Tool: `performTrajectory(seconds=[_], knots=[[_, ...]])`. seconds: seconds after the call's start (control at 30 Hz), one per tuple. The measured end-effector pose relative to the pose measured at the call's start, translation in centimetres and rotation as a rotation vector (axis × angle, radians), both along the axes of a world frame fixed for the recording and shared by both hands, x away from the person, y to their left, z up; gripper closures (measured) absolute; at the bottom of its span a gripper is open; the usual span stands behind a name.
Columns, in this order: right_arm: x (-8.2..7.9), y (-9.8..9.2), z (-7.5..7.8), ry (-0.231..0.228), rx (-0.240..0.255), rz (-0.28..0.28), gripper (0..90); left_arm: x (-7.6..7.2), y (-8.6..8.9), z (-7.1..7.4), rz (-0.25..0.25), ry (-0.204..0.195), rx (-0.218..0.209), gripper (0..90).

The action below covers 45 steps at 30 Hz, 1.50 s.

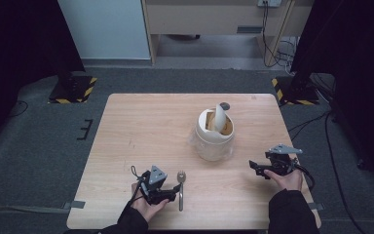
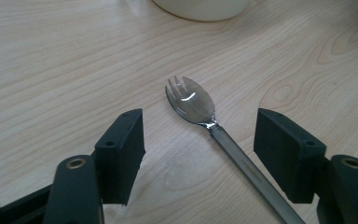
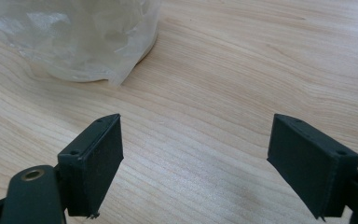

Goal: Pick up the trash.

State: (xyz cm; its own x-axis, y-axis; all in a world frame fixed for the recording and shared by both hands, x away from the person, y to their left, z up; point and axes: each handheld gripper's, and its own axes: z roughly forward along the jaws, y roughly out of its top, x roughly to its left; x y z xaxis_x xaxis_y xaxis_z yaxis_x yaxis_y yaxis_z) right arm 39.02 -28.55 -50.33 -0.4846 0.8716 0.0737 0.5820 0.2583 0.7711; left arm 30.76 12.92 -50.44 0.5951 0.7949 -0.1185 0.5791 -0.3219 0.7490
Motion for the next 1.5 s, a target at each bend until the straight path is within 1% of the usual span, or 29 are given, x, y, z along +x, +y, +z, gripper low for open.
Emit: performTrajectory(seconds=[0.07,0.2,0.23,0.27,0.33,0.43,0.53,0.57,0.6,0.67,0.7,0.73,0.77,0.8,0.87,0.97,1.0,1.03,1.1,1.13,1.23,1.3,1.33,1.43,1.47,1.5], knots=[[0.0,0.1,0.0,0.003,-0.001,0.0,18.2,0.1,-0.6,-0.3,0.004,0.008,0.004,34.5],[0.0,0.2,0.0,0.003,-0.008,0.009,18.1,0.2,-1.7,-1.0,0.021,0.025,0.027,36.9],[0.0,0.2,-0.1,0.003,-0.007,0.009,18.1,0.3,-2.0,-1.3,0.022,0.025,0.043,37.5],[0.1,0.2,-0.1,0.005,-0.007,0.008,18.1,0.3,-2.0,-1.3,0.022,0.025,0.043,38.2],[0.1,0.2,-0.1,0.009,-0.015,0.012,18.1,0.4,-2.3,-1.5,0.032,0.025,0.059,39.9],[0.1,0.3,-0.2,0.008,-0.018,0.016,18.1,0.6,-2.4,-1.8,0.03,0.014,0.073,41.7],[0.1,0.5,-0.2,0.013,-0.021,0.019,18.1,0.7,-2.5,-2.2,0.024,0.017,0.098,45.3],[0.1,0.5,-0.2,0.013,-0.021,0.021,18.2,0.6,-2.5,-2.2,0.02,0.007,0.104,47.2],[0.1,0.5,-0.2,0.013,-0.021,0.021,18.2,0.7,-2.5,-2.2,0.017,0.001,0.112,47.2],[0.2,0.5,-0.2,0.011,-0.026,0.028,18.4,0.7,-2.4,-2.2,0.013,-0.003,0.122,53.8],[0.2,0.5,-0.2,0.011,-0.026,0.028,18.4,0.8,-2.3,-2.2,0.011,-0.005,0.125,53.8],[0.2,0.5,-0.2,0.01,-0.028,0.029,18.5,0.9,-2.2,-2.2,0.01,-0.005,0.125,58.5],[0.2,0.5,-0.2,0.01,-0.028,0.029,18.5,1.0,-2.1,-2.1,0.008,-0.005,0.128,58.5],[0.2,0.5,-0.2,0.011,-0.027,0.029,18.6,1.1,-1.9,-2.1,0.003,-0.001,0.129,63.0],[0.2,0.5,-0.2,0.011,-0.028,0.03,18.7,1.1,-1.8,-2.1,0.0,-0.003,0.132,64.7],[0.1,0.6,-0.2,0.018,-0.024,0.027,19.3,1.4,-1.5,-2.1,-0.012,-0.005,0.127,70.9],[0.2,0.6,-0.2,0.017,-0.027,0.029,19.7,1.5,-1.4,-2.1,-0.013,-0.002,0.124,76.1],[0.2,0.6,-0.2,0.016,-0.027,0.03,20.0,1.6,-1.2,-2.1,-0.014,0.004,0.114,78.4],[0.2,0.6,-0.2,0.014,-0.027,0.032,20.2,1.9,-0.9,-2.1,-0.015,0.022,0.087,79.0],[0.2,0.6,-0.2,0.011,-0.025,0.032,20.3,2.1,-0.7,-2.1,-0.02,0.025,0.077,79.0],[0.2,0.6,-0.2,0.011,-0.022,0.028,20.6,2.3,-0.5,-2.1,-0.029,0.027,0.069,79.4],[0.2,0.5,-0.1,0.003,-0.02,0.028,20.8,2.3,-0.3,-1.7,-0.037,0.007,0.058,79.4],[0.2,0.5,0.0,-0.004,-0.004,0.021,20.9,2.3,-0.3,-1.4,-0.039,-0.011,0.05,79.4],[0.1,0.4,0.1,-0.009,0.003,0.021,20.9,2.2,-0.2,0.0,-0.055,-0.076,0.025,79.4],[0.1,0.4,0.1,-0.01,0.007,0.02,21.0,2.0,-0.2,0.6,-0.06,-0.102,0.005,79.4],[0.1,0.4,0.1,-0.01,0.016,0.015,21.4,2.0,-0.1,1.0,-0.061,-0.115,-0.005,79.4]])
